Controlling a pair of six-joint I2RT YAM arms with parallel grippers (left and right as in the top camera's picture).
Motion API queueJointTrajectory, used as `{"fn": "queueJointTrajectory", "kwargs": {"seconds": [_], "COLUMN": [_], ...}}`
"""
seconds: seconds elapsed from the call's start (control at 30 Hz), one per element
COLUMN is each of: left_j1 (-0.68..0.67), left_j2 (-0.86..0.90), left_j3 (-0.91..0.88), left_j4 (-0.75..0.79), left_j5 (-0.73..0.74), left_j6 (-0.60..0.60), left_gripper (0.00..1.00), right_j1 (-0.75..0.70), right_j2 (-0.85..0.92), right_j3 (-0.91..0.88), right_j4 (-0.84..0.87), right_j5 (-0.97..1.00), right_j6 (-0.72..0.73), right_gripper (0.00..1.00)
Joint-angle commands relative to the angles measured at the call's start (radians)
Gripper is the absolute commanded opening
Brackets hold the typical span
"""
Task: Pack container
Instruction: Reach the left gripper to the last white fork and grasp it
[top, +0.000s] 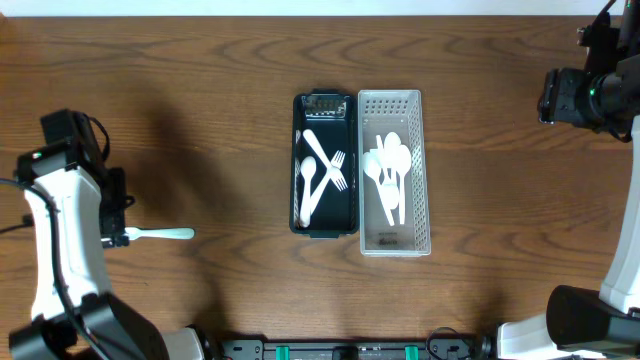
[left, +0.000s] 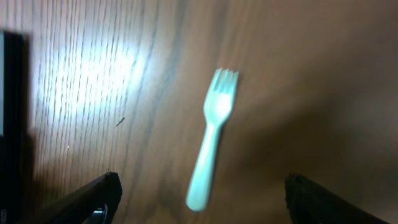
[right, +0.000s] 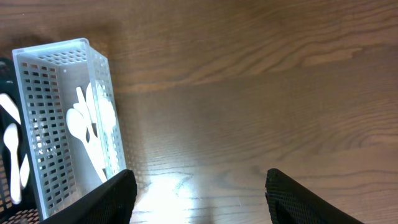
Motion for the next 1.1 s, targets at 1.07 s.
{"fn": "queueJointTrajectory", "kwargs": {"seconds": [1.07], "left_j1": [0.012], "left_j2": [0.43], "left_j3": [-0.065], "left_j4": [0.296], "left_j5": [0.037], "left_j6": [0.159], "left_gripper": [0.87], "right_j1": [-0.008], "right_j2": [0.001], "right_j3": [-0.003], "right_j4": [-0.03], "right_j5": [0.007], "right_j6": [-0.002], "right_gripper": [0.7]}}
